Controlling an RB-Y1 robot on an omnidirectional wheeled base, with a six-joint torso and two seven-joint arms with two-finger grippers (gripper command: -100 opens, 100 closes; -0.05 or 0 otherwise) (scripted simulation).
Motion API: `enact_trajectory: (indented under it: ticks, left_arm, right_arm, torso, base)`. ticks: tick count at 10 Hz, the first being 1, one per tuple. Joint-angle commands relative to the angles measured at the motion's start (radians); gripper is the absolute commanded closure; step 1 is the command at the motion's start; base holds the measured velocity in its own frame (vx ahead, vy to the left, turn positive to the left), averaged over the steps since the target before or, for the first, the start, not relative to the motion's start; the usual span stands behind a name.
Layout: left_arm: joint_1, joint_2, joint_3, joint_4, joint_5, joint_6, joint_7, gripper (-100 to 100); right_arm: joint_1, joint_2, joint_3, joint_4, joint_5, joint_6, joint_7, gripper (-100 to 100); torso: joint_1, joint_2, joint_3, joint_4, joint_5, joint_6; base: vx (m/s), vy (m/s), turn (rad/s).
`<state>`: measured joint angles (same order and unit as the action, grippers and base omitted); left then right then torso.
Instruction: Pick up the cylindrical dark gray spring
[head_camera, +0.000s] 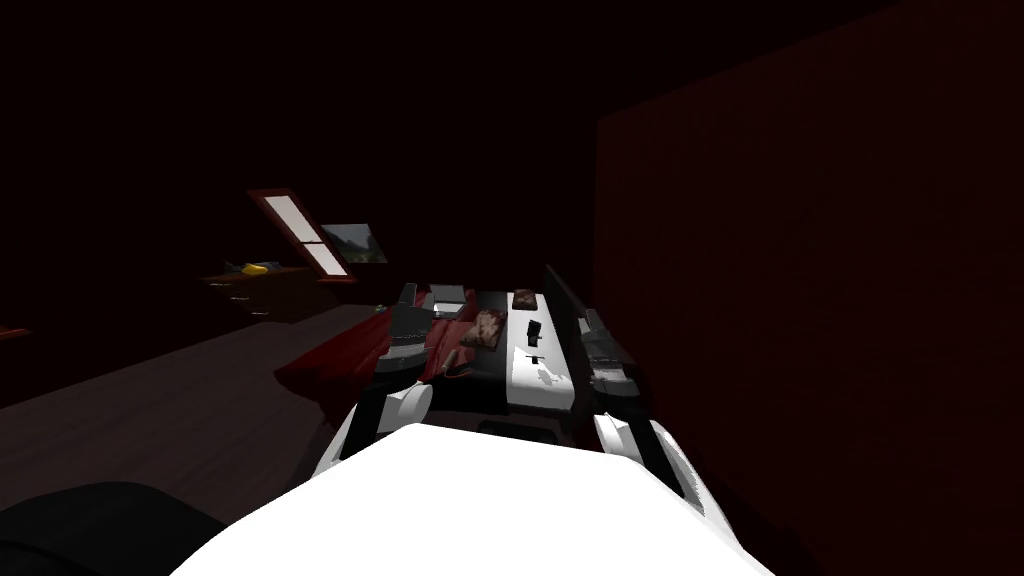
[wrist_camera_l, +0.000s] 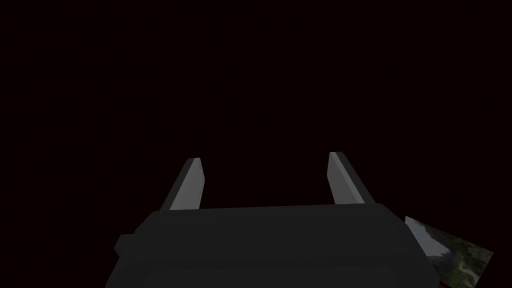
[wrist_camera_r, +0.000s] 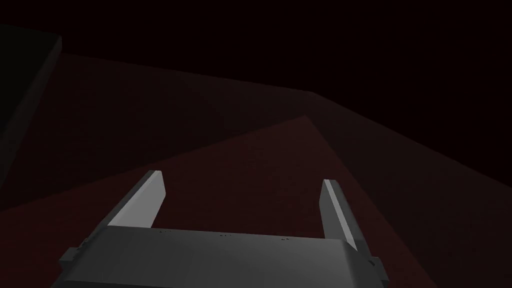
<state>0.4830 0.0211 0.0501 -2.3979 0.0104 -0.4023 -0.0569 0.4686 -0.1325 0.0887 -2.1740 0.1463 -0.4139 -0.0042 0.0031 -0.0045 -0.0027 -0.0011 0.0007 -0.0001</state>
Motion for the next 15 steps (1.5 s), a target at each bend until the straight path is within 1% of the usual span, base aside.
enact_trajectory:
  ticks: [1, 2, 3, 7, 8, 9, 10, 11, 13, 14, 15]
  left_arm:
    - [0.000, 0.000, 0.000, 0.000, 0.000, 0.000, 0.000, 0]
    - [0.000, 0.000, 0.000, 0.000, 0.000, 0.000, 0.000, 0]
    - [0.000, 0.000, 0.000, 0.000, 0.000, 0.000, 0.000, 0]
    - [0.000, 0.000, 0.000, 0.000, 0.000, 0.000, 0.000, 0]
    - [0.000, 0.000, 0.000, 0.000, 0.000, 0.000, 0.000, 0]
    - [0.000, 0.000, 0.000, 0.000, 0.000, 0.000, 0.000, 0]
    - [0.000, 0.000, 0.000, 0.000, 0.000, 0.000, 0.000, 0]
    - [0.000, 0.000, 0.000, 0.000, 0.000, 0.000, 0.000, 0]
    - [0.000, 0.000, 0.000, 0.000, 0.000, 0.000, 0.000, 0]
    - [0.000, 0.000, 0.000, 0.000, 0.000, 0.000, 0.000, 0]
    - [0.000, 0.000, 0.000, 0.000, 0.000, 0.000, 0.000, 0]
  right_arm:
    - [0.013, -0.017, 0.009, 0.042, 0.044, 0.025, 0.032, -100]
    - [0.015, -0.026, 0.013, 0.075, 0.073, 0.043, 0.052, -100]
    - [0.015, -0.026, 0.013, 0.075, 0.073, 0.043, 0.052, -100]
    - [0.022, -0.056, 0.031, 0.215, 0.199, 0.122, 0.141, -100]
    - [0.022, -0.056, 0.031, 0.222, 0.202, 0.122, 0.141, -100]
    - [0.025, -0.064, 0.036, 0.263, 0.236, 0.144, 0.165, -100]
    - [0.027, -0.071, 0.041, 0.291, 0.269, 0.166, 0.189, -100]
    - [0.027, -0.071, 0.041, 0.306, 0.271, 0.166, 0.189, -100]
    - [0.031, -0.086, 0.051, 0.389, 0.335, 0.211, 0.238, -100]
    - [0.031, -0.086, 0.051, 0.394, 0.342, 0.211, 0.238, -100]
    - [0.033, -0.094, 0.056, 0.428, 0.379, 0.233, 0.263, -100]
  torso:
    - [0.000, 0.000, 0.000, 0.000, 0.000, 0.000]
    - [0.001, 0.000, 0.000, 0.000, 0.000, 0.000]
    - [0.002, 0.000, 0.000, 0.000, 0.000, 0.000]
    - [0.001, -0.001, 0.000, 0.000, 0.000, 0.000]
    - [0.001, -0.002, -0.001, 0.000, 0.000, 0.000]
    - [0.001, 0.000, 0.000, 0.000, 0.000, 0.001]
    - [0.001, 0.001, 0.001, 0.000, 0.000, 0.000]
    - [0.001, 0.001, 0.000, 0.000, 0.000, 0.000]
    - [0.000, 0.002, 0.001, 0.000, 0.000, 0.000]
    - [0.002, 0.000, 0.000, 0.000, 0.001, 0.000]
    - [0.001, 0.001, 0.000, 0.000, 0.001, 0.001]
  base:
    - [0.076, 0.056, 0.202]
    - [0.073, 0.067, 0.209]
    - [0.052, 0.049, 0.051]
    - [0.077, 0.053, 0.203]
    - [0.066, 0.045, 0.038]
    - [0.050, 0.048, 0.151]
    - [0.066, 0.051, 0.214]
    - [0.055, 0.035, 0.084]
    - [0.065, 0.055, 0.192]
    - [0.077, 0.041, 0.104]
    - [0.063, 0.028, 0.138]
